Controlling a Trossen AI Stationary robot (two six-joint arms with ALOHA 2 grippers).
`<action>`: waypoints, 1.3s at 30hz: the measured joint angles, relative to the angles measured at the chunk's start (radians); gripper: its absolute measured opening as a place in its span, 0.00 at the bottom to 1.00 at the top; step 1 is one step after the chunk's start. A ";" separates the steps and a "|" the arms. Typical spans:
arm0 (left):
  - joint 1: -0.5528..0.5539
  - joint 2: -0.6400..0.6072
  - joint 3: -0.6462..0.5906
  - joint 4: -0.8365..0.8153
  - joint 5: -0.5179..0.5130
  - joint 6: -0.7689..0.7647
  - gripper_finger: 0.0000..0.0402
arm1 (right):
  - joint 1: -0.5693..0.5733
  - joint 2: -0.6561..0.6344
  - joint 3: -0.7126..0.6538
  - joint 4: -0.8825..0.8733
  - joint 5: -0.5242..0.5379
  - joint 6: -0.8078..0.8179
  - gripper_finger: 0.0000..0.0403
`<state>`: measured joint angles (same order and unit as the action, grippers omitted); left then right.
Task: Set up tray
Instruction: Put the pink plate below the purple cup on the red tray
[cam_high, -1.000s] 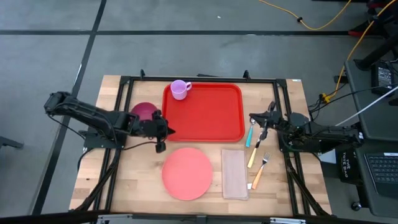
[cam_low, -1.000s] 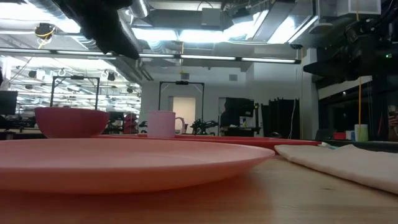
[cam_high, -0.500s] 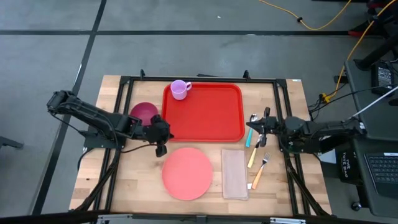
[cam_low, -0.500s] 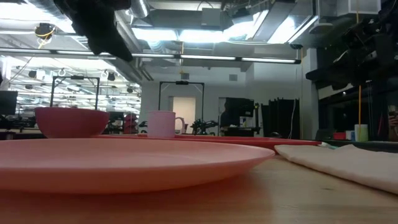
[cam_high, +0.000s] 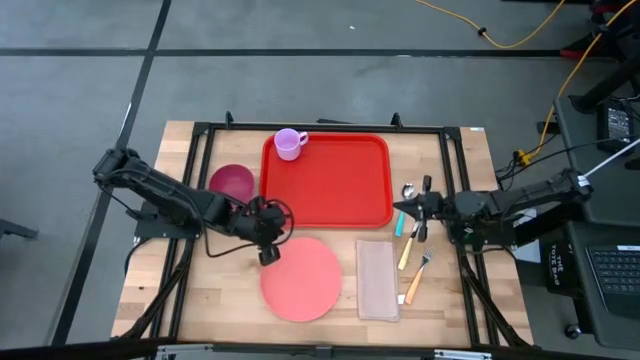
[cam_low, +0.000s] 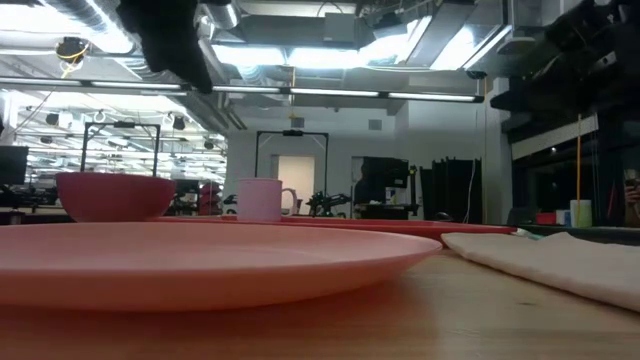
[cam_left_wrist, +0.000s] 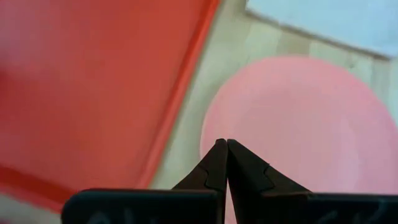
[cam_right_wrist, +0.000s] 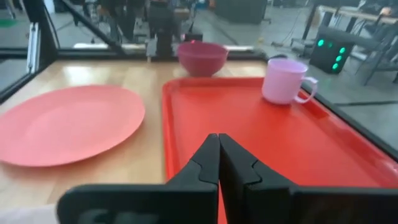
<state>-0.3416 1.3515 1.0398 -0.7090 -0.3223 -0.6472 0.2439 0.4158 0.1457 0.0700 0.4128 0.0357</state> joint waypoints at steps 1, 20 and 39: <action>0.000 0.018 0.023 -0.040 0.009 -0.033 0.01 | 0.005 0.019 0.005 0.001 0.005 0.009 0.01; 0.001 0.089 0.072 -0.131 0.127 -0.217 0.01 | 0.022 0.119 0.007 0.008 0.002 0.025 0.02; 0.003 0.088 0.072 -0.242 0.079 -0.216 0.01 | 0.021 0.119 0.007 0.007 -0.048 0.035 0.02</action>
<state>-0.3386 1.4399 1.1118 -0.9514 -0.2436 -0.8636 0.2653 0.5346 0.1524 0.0769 0.3645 0.0708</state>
